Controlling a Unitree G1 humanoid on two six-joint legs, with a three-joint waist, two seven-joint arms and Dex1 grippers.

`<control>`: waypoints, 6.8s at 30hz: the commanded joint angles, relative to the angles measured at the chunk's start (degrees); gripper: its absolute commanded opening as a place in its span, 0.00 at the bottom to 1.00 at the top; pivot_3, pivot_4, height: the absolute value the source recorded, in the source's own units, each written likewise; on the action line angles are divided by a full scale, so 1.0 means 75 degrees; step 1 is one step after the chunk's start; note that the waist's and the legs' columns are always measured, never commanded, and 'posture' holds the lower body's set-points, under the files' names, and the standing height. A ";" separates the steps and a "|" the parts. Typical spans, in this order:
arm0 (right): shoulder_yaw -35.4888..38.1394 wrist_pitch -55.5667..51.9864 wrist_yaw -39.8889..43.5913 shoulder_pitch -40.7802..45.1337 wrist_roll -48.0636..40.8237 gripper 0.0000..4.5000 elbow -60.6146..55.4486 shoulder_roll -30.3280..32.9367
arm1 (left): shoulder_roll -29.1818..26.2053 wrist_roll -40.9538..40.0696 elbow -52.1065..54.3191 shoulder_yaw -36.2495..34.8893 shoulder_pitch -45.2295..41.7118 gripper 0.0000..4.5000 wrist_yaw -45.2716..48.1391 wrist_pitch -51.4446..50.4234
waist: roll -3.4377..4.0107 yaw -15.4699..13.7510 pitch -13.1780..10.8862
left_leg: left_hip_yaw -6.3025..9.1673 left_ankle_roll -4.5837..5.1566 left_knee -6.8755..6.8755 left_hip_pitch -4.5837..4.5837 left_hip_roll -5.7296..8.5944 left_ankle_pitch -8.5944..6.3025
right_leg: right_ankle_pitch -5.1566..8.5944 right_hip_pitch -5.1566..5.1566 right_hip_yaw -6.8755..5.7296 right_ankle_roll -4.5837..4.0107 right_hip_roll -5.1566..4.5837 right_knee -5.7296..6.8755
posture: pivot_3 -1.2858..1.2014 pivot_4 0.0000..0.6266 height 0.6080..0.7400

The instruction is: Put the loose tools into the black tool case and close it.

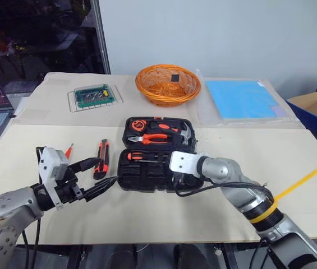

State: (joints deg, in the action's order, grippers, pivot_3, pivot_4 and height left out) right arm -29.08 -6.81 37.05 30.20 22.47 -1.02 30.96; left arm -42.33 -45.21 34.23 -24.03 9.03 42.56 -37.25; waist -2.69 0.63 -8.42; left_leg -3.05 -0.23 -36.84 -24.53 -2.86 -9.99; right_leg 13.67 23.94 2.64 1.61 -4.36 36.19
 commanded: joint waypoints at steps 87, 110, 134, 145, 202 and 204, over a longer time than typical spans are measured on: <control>0.7225 -0.2699 0.2044 -0.5746 -0.8476 1.00 -0.6193 0.2334 | -0.0198 0.4287 -0.4153 0.4815 -0.6963 0.44 0.4254 -0.0431 | 0.0003 0.0005 -0.0049 | 0.0022 0.0010 -0.0031 -0.0095 0.0000 0.0002 | -0.0015 0.0018 -0.0008 0.0112 0.0013 0.0014 | 0.52 0.24 1.00; 0.7008 -0.2726 0.1846 -0.5739 -0.8392 1.00 -0.6159 0.2245 | 0.1493 0.4904 -0.3817 0.5112 -0.3644 0.01 0.1074 0.0672 | 0.0056 -0.0130 0.0004 | 0.0014 -0.0027 -0.0055 0.0075 0.0004 -0.0025 | 0.0066 -0.0140 -0.0011 0.0090 -0.0010 0.0055 | 0.52 0.24 1.00; 0.8783 -0.3156 0.0946 -0.7553 -0.9075 1.00 -0.6835 0.1932 | 0.2245 0.4771 -0.4079 0.5160 -0.4163 0.01 -0.0353 0.0289 | 0.0053 -0.0166 0.0006 | 0.0021 0.0008 -0.0020 0.0043 0.0008 -0.0005 | 0.0072 -0.0122 -0.0007 0.0090 -0.0007 0.0013 | 0.52 0.24 1.00; 0.9014 -0.3250 0.0468 -0.7707 -0.9046 1.00 -0.6886 0.1812 | 0.1910 0.3296 -0.2964 0.3388 -0.4140 0.06 0.0287 0.0396 | 0.0053 -0.0124 0.0002 | 0.0021 0.0008 -0.0010 0.0018 0.0001 -0.0005 | 0.0064 -0.0099 -0.0011 0.0083 -0.0007 -0.0008 | 0.52 0.24 1.00; 0.9601 -0.2881 0.3654 -0.6865 -0.9058 1.00 -0.5581 0.3049 | -0.0210 0.4848 -0.4658 0.6540 -0.6580 0.40 0.5106 0.2301 | 0.0015 -0.0162 -0.0051 | 0.0034 0.0022 -0.0020 -0.0041 0.0006 -0.0016 | 0.0048 -0.0073 -0.0018 0.0091 0.0005 -0.0041 | 0.52 0.24 1.00; 0.9694 -0.2852 0.3787 -0.6873 -0.9011 1.00 -0.5423 0.3167 | -0.0193 0.5061 -0.4749 0.6642 -0.6560 0.40 0.5171 0.2461 | 0.0016 -0.0168 -0.0051 | 0.0032 0.0022 -0.0022 -0.0042 0.0008 -0.0016 | 0.0048 -0.0074 -0.0018 0.0092 0.0002 -0.0043 | 0.52 0.24 1.00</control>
State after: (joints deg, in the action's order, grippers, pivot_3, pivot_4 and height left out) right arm 41.10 -28.39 64.47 -21.40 -45.41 -42.02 53.55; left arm -43.74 -8.38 -1.42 25.17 -38.96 80.04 -20.68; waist -2.58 -0.64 -8.80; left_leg -2.81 -0.06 -37.00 -24.85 -2.79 -10.11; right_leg 14.03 23.38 2.51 2.31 -4.36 35.87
